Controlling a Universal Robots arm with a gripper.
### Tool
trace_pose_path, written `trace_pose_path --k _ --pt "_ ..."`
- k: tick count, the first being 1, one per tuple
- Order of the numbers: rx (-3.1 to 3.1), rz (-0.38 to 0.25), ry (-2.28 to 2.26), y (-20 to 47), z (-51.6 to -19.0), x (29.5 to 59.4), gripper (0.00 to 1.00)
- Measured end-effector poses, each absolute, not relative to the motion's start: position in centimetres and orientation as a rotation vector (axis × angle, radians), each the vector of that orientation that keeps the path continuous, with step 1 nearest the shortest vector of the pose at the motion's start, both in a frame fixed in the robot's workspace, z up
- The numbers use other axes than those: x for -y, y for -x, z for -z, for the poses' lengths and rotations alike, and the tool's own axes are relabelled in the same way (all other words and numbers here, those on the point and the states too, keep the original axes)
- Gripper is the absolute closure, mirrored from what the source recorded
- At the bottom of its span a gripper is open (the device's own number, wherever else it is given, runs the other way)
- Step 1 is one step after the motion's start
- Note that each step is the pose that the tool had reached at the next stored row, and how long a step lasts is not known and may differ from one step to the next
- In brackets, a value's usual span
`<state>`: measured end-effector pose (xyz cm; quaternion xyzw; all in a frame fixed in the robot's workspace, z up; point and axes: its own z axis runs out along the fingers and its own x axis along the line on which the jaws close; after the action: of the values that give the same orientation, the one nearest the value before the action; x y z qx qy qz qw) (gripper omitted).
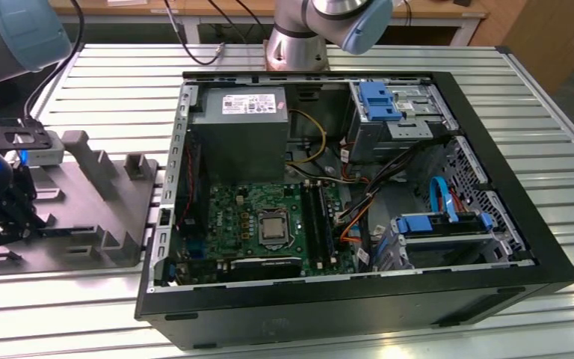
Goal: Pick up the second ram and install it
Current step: 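Pick up the second ram and move it above second insertion slot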
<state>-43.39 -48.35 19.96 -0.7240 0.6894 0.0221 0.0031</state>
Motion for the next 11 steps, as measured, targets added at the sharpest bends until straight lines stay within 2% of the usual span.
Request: trace_pose_path --k 4,5,11 --pt "-2.162 -0.069 2.270 43.38 -19.95 48.35 0.78" --pt "-2.162 -0.069 2.270 43.38 -19.95 48.35 0.85" --pt "-2.162 -0.069 2.270 43.39 -19.95 48.35 0.85"
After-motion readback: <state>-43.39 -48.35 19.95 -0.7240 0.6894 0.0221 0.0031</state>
